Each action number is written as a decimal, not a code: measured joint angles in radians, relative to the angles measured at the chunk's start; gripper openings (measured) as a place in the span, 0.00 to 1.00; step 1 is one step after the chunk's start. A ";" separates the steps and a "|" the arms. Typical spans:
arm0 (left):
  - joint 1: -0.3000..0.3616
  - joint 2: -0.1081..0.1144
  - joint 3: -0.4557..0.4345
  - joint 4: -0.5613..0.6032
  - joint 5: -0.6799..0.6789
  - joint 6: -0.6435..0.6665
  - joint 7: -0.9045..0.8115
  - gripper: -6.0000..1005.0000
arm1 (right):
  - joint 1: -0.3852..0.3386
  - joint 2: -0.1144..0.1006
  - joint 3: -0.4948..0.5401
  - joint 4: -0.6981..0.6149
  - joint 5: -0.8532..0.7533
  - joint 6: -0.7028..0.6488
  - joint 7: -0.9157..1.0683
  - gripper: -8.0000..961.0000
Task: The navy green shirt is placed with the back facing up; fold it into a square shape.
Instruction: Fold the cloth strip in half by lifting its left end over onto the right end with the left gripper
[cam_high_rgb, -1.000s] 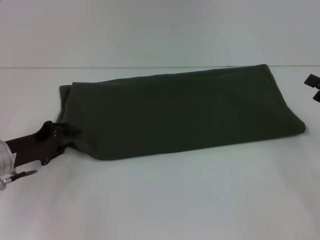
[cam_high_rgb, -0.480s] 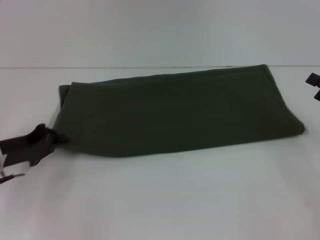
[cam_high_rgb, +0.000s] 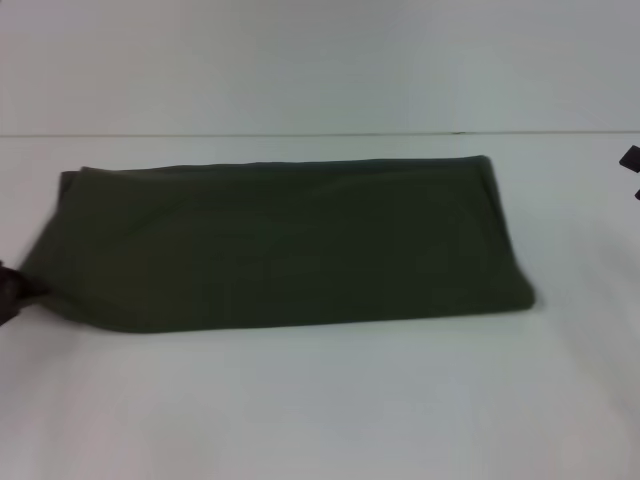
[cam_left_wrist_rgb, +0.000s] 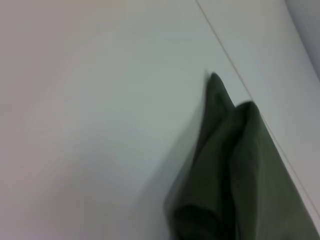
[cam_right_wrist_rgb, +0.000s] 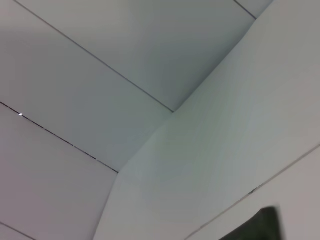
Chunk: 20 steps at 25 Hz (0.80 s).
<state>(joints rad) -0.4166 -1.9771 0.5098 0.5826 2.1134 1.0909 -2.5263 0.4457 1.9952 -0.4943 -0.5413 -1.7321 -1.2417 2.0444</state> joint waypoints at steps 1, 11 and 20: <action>0.007 0.002 -0.014 0.003 0.001 -0.004 0.002 0.01 | -0.001 0.000 0.000 0.000 0.000 0.001 0.000 0.92; 0.022 0.008 -0.071 0.018 0.007 -0.062 0.003 0.01 | -0.007 -0.008 0.001 0.000 0.000 0.007 -0.003 0.92; -0.034 -0.082 -0.067 0.174 -0.153 0.255 0.040 0.01 | 0.001 -0.006 -0.006 0.001 -0.005 -0.004 -0.008 0.92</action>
<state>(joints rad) -0.4501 -2.0596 0.4433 0.7571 1.9605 1.3457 -2.4861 0.4464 1.9894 -0.5004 -0.5407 -1.7376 -1.2462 2.0369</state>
